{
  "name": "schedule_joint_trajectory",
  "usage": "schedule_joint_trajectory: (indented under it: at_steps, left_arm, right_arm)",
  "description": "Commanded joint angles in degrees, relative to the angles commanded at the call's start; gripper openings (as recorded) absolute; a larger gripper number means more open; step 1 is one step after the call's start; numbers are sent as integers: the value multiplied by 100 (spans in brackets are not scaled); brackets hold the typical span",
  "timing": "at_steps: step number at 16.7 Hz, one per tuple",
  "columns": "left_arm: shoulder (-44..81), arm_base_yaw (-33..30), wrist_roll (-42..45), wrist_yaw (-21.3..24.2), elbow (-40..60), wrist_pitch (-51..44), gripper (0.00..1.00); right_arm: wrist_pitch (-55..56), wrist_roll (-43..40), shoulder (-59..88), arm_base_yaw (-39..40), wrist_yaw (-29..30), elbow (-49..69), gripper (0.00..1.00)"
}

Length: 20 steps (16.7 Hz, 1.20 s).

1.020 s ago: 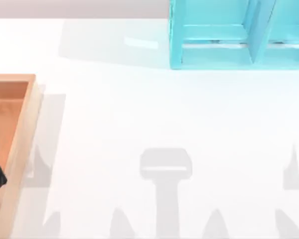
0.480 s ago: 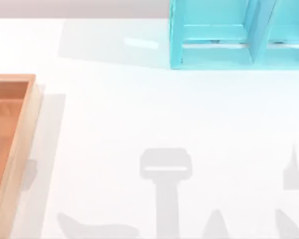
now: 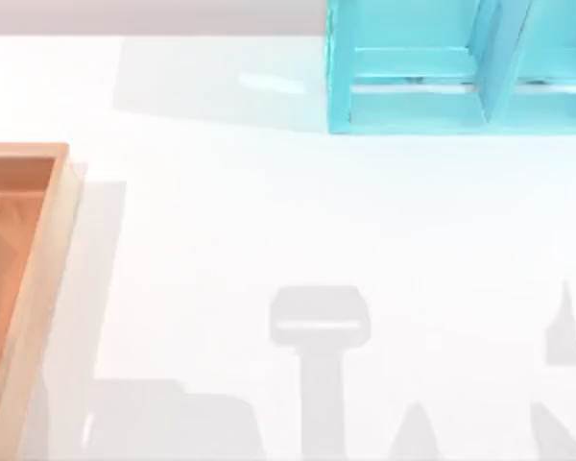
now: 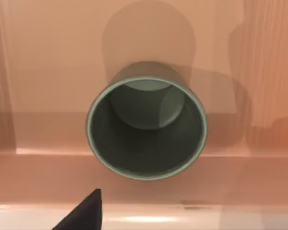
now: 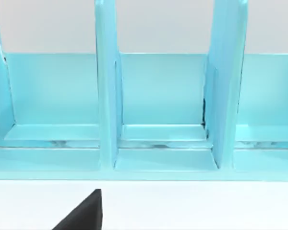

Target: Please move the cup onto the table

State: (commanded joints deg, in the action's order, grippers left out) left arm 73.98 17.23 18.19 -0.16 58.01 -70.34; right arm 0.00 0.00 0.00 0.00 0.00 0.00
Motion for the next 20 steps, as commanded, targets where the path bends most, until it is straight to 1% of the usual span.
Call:
schedule_joint_trajectory:
  at_steps: [3, 9, 12, 17, 20]
  left_arm:
    - [350, 95, 96, -1, 338, -344, 100]
    - [367, 79, 89, -1, 247, -252, 100]
    - [506, 95, 96, -1, -201, 320, 100]
    - [867, 126, 134, -2, -1224, 1779, 100]
    - [966, 138, 148, -2, -1510, 2107, 100]
  right_arm:
    - [0, 0, 0, 0, 0, 0, 100]
    - [0, 0, 0, 0, 0, 0, 100]
    - [0, 0, 0, 0, 0, 0, 100]
    - [0, 0, 0, 0, 0, 0, 100]
    - [0, 0, 0, 0, 0, 0, 100]
